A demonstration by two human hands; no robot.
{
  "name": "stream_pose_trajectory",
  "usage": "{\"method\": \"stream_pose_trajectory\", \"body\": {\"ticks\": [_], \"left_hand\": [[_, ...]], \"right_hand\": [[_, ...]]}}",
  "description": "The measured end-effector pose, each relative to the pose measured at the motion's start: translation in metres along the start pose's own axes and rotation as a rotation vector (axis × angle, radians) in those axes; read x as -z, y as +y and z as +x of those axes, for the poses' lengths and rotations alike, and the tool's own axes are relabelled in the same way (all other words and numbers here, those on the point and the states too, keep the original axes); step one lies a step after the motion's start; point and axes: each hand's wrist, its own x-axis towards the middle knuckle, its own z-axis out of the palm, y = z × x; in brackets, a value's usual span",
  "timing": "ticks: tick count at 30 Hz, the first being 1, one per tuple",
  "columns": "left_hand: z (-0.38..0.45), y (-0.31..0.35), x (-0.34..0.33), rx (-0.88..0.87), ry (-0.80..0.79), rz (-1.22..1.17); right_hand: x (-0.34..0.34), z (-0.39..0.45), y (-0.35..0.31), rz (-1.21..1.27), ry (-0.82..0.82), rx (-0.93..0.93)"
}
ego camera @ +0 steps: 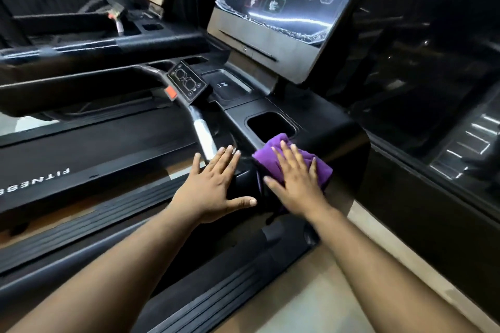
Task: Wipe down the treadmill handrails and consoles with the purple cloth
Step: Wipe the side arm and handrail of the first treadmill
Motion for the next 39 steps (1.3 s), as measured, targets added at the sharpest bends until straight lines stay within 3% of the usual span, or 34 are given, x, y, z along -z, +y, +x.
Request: {"method": "stream_pose_trajectory", "body": {"ticks": [3, 6, 11, 15, 22, 27, 33, 39], "left_hand": [[-0.003, 0.000, 0.002, 0.011, 0.011, -0.006], [-0.008, -0.001, 0.004, 0.038, 0.029, -0.017], [-0.036, -0.018, 0.004, 0.076, 0.046, 0.024], [-0.073, -0.040, 0.005, 0.105, -0.003, 0.043], [-0.075, -0.046, 0.005, 0.167, -0.001, -0.019], [-0.082, -0.042, 0.004, 0.171, 0.037, 0.013], [-0.076, -0.044, 0.004, 0.193, 0.073, -0.092], [-0.077, -0.047, 0.006, 0.190, 0.092, -0.177]], "right_hand": [[0.018, 0.021, 0.029, -0.083, -0.023, -0.126], [0.016, 0.035, -0.004, -0.032, 0.005, -0.275], [-0.004, -0.026, -0.066, 0.037, -0.140, 0.008], [0.008, -0.035, -0.077, -0.190, -0.277, 0.094], [0.000, 0.026, -0.131, -0.148, -0.149, 0.085], [-0.007, -0.026, -0.087, -0.086, -0.110, 0.339], [-0.012, 0.024, -0.149, -0.141, -0.123, 0.069], [-0.008, -0.014, -0.100, -0.051, -0.102, 0.389]]}}
